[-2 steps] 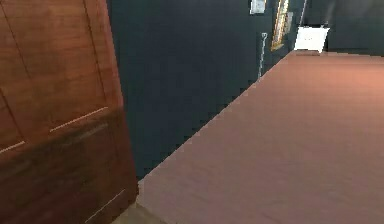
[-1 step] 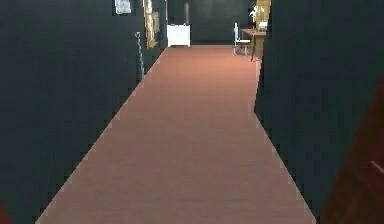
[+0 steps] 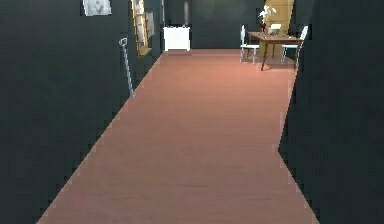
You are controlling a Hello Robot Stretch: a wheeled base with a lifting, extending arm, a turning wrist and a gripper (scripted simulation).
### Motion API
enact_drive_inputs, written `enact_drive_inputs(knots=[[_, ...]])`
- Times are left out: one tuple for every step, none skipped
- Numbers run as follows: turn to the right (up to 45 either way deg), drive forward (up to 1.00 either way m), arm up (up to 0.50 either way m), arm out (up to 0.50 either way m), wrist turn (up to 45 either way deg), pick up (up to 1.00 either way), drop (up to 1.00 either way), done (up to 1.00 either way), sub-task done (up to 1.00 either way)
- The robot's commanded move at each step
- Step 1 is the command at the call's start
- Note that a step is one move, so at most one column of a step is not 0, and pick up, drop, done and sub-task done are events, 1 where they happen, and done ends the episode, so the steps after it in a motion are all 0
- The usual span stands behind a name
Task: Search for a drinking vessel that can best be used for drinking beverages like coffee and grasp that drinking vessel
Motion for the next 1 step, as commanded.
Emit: enact_drive_inputs(knots=[[3.0, 0.00, 0.00, 0.00, 0.0, 0.00, 0.00, 0.00, 0.00]])
